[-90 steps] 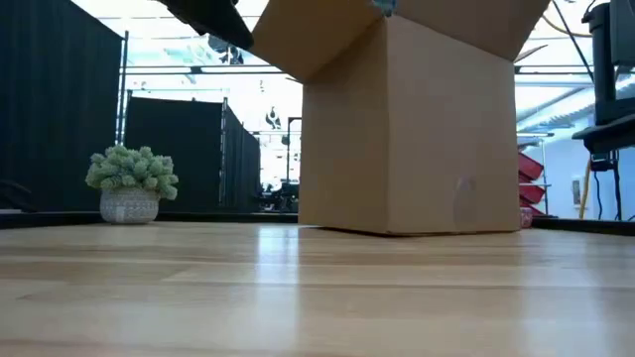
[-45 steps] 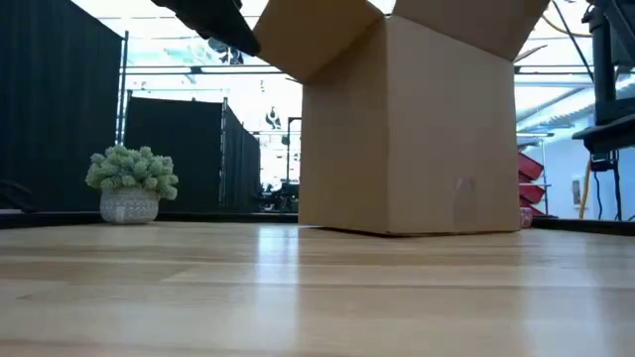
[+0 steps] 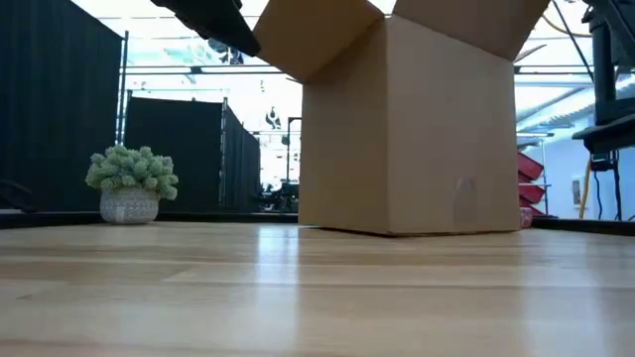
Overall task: Wrap mug
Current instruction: Put the wrapped orange mug into the cardboard box, then return to Home Position
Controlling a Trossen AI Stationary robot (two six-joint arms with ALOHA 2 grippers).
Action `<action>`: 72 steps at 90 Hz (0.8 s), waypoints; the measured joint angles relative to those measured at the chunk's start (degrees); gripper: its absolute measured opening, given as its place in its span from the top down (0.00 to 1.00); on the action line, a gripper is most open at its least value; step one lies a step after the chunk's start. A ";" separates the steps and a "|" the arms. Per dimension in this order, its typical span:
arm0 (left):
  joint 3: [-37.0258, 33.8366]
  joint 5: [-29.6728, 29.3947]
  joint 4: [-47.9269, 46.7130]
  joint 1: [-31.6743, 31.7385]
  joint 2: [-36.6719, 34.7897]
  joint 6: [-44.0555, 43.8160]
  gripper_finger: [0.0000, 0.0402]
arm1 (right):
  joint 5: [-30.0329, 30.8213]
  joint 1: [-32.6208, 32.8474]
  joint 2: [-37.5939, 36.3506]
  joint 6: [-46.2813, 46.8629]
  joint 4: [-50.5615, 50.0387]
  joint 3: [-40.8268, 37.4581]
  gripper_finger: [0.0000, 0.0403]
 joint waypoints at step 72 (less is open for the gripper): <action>0.00 1.31 0.03 0.21 0.02 -0.09 1.00 | 0.62 -0.72 -3.32 -0.46 -30.14 32.53 0.26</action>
